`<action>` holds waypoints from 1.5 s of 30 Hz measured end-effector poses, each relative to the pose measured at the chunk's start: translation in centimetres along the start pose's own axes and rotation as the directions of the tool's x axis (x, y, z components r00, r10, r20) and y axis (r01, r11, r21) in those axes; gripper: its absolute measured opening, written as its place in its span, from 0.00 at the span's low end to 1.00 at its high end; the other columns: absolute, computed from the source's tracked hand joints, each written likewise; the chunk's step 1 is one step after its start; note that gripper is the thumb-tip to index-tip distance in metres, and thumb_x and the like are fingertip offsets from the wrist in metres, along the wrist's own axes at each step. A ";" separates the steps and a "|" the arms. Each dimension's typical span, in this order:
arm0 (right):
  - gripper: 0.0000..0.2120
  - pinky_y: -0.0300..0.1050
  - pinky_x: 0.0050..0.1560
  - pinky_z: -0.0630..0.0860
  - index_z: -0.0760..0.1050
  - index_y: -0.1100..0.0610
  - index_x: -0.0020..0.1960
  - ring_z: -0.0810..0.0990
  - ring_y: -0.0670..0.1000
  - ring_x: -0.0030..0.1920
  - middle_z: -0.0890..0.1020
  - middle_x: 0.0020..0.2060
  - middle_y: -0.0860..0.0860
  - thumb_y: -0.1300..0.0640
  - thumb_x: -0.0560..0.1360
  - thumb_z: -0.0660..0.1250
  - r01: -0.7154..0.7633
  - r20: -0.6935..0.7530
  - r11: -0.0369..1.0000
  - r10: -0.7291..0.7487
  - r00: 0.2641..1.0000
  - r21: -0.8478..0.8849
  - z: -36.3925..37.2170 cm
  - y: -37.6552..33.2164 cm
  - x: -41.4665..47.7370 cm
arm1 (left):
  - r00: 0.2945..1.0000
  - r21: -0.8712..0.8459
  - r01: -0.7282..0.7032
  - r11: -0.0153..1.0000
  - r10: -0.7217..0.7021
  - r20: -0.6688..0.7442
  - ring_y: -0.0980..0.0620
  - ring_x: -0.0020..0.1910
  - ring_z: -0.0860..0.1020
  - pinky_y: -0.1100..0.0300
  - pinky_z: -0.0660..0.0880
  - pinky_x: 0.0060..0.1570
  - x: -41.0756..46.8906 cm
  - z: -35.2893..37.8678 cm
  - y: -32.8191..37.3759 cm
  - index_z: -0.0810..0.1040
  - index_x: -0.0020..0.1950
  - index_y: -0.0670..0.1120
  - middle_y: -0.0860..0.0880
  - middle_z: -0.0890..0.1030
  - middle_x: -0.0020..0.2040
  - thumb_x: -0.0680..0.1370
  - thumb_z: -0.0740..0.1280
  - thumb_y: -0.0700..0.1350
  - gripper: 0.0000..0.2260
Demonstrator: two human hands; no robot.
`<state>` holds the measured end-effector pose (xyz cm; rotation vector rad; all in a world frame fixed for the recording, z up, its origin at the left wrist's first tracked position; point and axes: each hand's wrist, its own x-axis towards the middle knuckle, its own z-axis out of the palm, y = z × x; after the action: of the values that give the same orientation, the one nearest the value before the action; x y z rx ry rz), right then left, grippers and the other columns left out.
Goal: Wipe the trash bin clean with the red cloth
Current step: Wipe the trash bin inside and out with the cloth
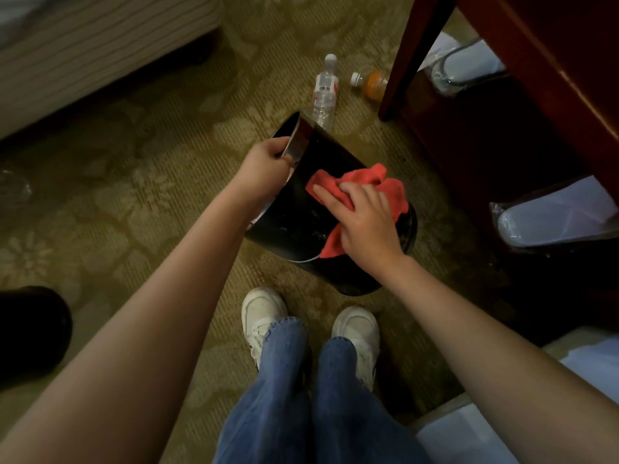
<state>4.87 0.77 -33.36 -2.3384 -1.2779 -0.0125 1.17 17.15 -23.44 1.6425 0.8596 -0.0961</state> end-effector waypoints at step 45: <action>0.28 0.54 0.51 0.68 0.70 0.50 0.69 0.67 0.56 0.56 0.75 0.60 0.56 0.62 0.70 0.54 -0.202 -0.080 0.977 0.207 0.975 0.070 1.2 -4.2 2.6 | 1.000 0.118 0.003 0.993 -0.004 0.013 0.55 0.39 0.77 0.67 0.76 0.36 2.0 0.4 -0.1 0.74 0.63 0.43 0.49 0.78 0.42 0.81 0.54 0.35 0.14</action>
<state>2.75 5.21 -32.19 -2.3779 -0.9782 -0.0083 2.73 17.77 -24.66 1.7487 0.8603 -0.1625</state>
